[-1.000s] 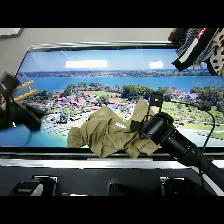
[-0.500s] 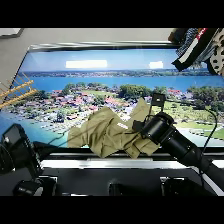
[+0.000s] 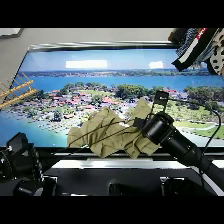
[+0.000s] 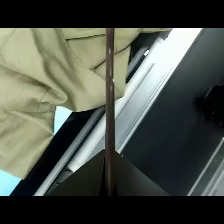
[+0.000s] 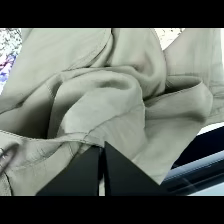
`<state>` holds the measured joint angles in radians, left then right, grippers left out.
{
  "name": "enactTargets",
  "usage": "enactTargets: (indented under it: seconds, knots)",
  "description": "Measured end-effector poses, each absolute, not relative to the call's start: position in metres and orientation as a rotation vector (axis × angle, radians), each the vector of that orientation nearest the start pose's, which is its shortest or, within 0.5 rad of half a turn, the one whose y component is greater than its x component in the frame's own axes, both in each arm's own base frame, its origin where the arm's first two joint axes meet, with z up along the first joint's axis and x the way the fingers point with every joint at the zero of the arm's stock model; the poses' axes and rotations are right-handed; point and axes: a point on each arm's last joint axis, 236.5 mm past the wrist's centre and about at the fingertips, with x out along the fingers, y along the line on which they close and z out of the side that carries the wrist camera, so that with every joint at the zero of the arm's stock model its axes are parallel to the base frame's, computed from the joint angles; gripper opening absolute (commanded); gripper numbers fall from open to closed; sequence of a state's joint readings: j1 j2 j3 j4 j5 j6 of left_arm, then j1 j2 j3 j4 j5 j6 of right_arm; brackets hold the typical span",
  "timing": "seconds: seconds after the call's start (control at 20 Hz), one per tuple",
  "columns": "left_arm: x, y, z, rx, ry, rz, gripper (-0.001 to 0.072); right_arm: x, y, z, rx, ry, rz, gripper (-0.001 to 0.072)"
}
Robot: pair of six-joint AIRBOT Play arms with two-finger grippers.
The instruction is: Fold the clothes and pants, and hang the long-sleeved shirts on hangers.
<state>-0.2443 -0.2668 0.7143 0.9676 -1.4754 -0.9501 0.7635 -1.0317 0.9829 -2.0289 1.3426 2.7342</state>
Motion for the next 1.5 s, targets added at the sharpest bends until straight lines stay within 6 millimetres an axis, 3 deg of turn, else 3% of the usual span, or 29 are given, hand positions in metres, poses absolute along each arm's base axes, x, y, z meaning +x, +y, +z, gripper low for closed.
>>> enactTargets:
  seconds: [0.3,0.5,1.0,1.25,1.5]
  knots:
    - [0.098,-0.172,0.122,0.275,0.812,-1.087,0.0017,0.287,0.126,0.047,0.172,1.046,-0.340,0.0026]
    - [0.098,-0.174,0.111,0.255,0.841,-1.099,0.0017,0.287,0.128,0.048,0.187,1.047,-0.337,0.0026]
    - [0.135,-0.205,0.097,0.158,0.802,-1.182,0.0017,0.295,0.150,0.074,0.258,1.018,-0.239,0.0026]
    - [0.145,-0.211,0.088,0.151,0.816,-1.210,0.0018,0.296,0.154,0.094,0.254,1.010,-0.209,0.0026]
    - [0.168,-0.215,0.084,0.139,0.789,-1.170,0.0018,0.288,0.155,0.110,0.267,1.027,-0.184,0.0026]
